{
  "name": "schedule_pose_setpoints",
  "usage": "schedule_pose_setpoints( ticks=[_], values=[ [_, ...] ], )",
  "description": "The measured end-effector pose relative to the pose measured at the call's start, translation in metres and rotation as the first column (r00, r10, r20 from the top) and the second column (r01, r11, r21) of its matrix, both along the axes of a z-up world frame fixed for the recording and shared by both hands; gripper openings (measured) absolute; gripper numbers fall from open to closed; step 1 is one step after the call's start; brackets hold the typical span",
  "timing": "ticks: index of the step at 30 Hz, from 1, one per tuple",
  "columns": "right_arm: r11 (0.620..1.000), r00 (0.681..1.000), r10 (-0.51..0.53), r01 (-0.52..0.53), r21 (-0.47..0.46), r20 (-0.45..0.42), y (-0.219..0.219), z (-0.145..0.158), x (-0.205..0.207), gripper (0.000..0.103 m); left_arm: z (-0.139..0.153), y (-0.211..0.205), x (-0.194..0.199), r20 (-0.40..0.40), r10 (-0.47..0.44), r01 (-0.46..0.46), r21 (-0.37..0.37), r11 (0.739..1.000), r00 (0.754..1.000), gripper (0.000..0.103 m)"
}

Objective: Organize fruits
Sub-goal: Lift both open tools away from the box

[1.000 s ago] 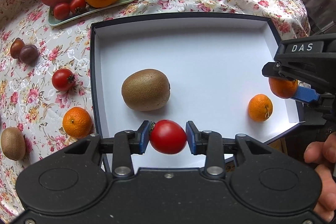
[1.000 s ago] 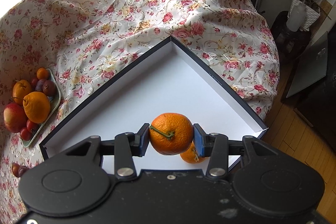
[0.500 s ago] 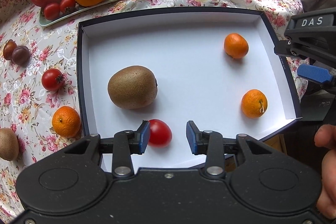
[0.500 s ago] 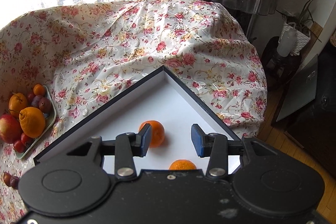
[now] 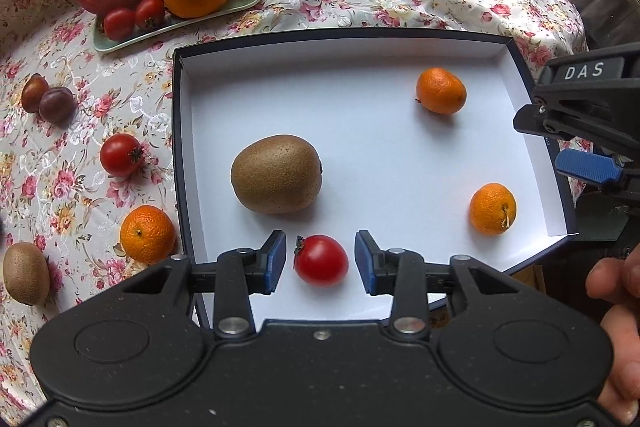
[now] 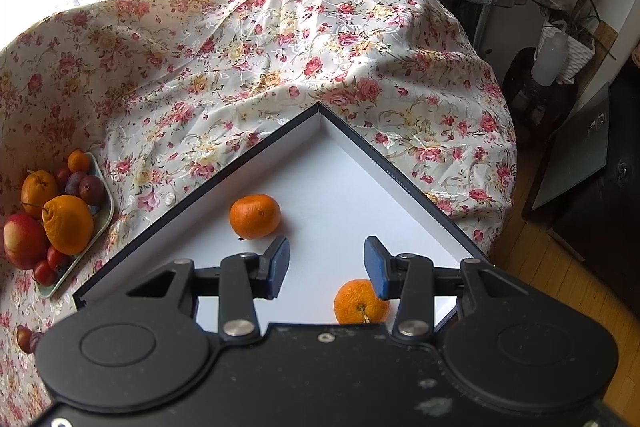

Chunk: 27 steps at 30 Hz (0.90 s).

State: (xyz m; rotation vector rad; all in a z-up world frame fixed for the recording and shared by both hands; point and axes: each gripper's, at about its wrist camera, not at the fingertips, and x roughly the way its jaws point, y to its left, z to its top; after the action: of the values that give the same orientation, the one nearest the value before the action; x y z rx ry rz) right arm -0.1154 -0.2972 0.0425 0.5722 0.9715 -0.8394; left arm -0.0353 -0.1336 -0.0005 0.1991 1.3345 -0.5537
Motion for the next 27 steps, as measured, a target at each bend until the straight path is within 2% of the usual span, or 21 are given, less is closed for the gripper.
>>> schedule_pose_setpoints(
  ticks=[9, 17, 27],
  values=[
    [1.000, 1.000, 0.006, -0.006, 0.026, -0.005, 0.012, 0.000, 0.009, 0.044, 0.004, 0.020, 0.013, -0.004, 0.049, -0.049, 0.001, 0.999, 0.999, 0.047],
    [0.998, 0.999, 0.051, -0.051, 0.046, -0.007, 0.035, 0.000, 0.024, 0.044, 0.008, 0.057, 0.034, -0.001, 0.138, -0.138, 0.006, 0.990, 0.990, 0.047],
    [0.989, 0.991, 0.132, -0.131, 0.064, -0.007, 0.072, 0.002, 0.046, 0.044, 0.016, 0.122, 0.065, 0.033, 0.281, -0.282, 0.020, 0.959, 0.959, 0.047]
  ],
)
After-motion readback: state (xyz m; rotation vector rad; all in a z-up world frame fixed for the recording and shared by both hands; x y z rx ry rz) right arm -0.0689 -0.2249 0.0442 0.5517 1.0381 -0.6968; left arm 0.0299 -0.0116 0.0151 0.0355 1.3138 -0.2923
